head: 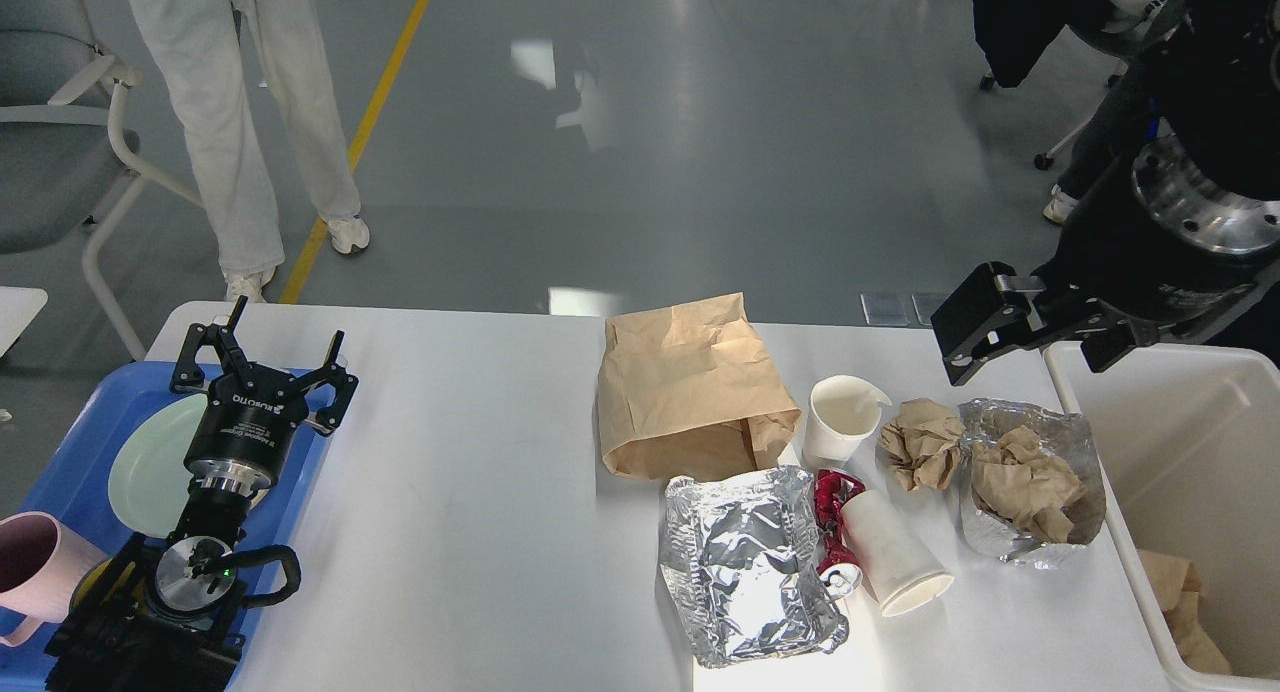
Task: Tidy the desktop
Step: 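Reach the right gripper over to the brown paper bag and grasp it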
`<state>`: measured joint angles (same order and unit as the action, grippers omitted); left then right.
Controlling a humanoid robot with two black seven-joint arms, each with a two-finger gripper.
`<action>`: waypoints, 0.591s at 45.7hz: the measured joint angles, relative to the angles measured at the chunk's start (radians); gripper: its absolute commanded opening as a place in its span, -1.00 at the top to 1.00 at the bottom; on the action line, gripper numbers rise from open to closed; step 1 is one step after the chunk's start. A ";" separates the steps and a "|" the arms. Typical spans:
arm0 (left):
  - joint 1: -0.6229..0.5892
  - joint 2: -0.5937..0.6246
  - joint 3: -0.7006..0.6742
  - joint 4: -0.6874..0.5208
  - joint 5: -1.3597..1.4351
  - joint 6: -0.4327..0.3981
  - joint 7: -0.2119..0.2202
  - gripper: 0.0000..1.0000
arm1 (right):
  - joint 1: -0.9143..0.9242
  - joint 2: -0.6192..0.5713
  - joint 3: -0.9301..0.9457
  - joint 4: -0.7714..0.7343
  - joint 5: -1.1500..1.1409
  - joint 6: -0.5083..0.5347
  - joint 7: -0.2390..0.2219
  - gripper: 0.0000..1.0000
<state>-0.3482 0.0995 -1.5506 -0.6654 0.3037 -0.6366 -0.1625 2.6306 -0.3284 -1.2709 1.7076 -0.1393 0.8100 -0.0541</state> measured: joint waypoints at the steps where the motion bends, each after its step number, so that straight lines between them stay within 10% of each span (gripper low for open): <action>1: 0.000 0.000 0.000 0.000 0.000 0.000 0.000 -0.93 | -0.002 -0.002 0.003 0.000 0.000 0.000 0.001 -0.99; 27: 0.000 -0.003 0.001 0.000 0.000 0.000 0.000 -0.93 | -0.533 0.073 0.286 -0.225 0.150 -0.631 -0.007 -0.80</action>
<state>-0.3482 0.0969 -1.5493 -0.6658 0.3037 -0.6366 -0.1625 2.0979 -0.2555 -0.9852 1.4828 0.0102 0.1792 -0.0606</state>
